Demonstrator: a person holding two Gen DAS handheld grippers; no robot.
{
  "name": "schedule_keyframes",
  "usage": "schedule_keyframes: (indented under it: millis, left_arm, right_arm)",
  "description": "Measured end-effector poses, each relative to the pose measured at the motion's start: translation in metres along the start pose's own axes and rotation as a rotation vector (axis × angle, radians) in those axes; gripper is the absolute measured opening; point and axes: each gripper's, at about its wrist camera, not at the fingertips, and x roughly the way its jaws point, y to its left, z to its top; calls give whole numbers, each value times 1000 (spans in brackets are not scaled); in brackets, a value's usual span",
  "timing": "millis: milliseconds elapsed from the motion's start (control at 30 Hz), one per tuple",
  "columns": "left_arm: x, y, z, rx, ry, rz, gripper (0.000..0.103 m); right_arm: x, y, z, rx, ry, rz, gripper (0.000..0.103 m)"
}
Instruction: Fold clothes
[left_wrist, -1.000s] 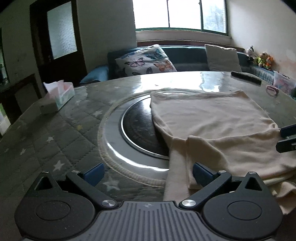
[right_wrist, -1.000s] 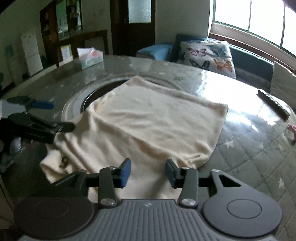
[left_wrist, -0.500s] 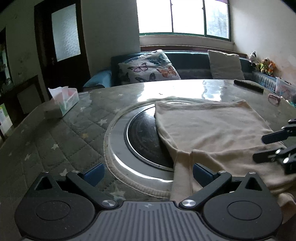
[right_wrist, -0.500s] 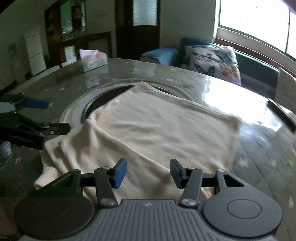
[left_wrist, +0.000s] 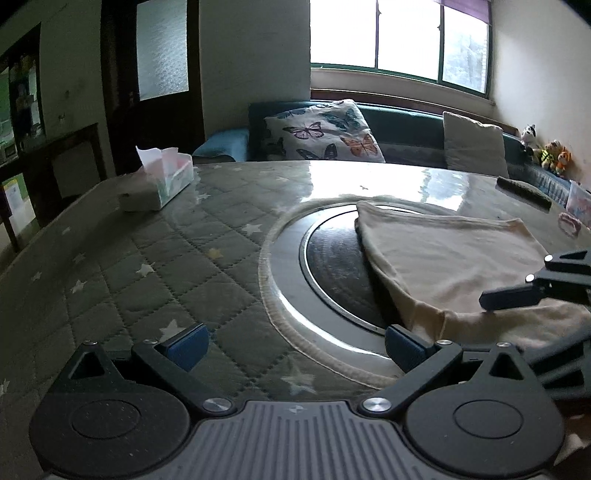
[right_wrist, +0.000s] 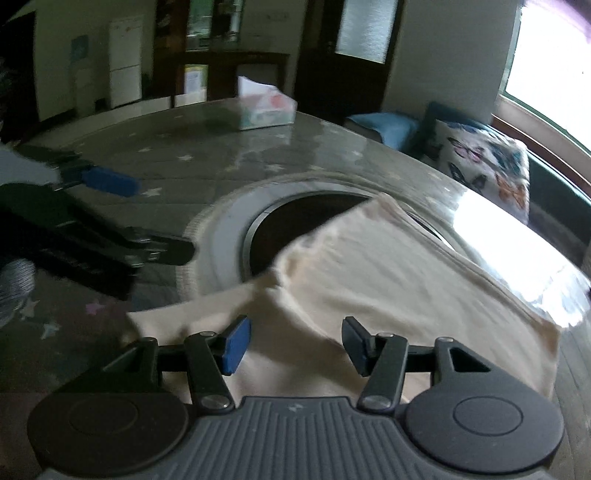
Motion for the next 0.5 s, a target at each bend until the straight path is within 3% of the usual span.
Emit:
schedule_keyframes:
  millis: [200, 400, 500]
  left_arm:
    - [3, -1, 2, -2, -2, -48, 103]
    - [5, -17, 4, 37, -8, -125, 103]
    - [9, -26, 3, 60, 5, -149, 103]
  right_arm:
    - [-18, 8, 3, -25, -8, 15, 57]
    - [-37, -9, -18, 34, 50, -119, 59]
    - [-40, -9, -27, 65, 79, -135, 59]
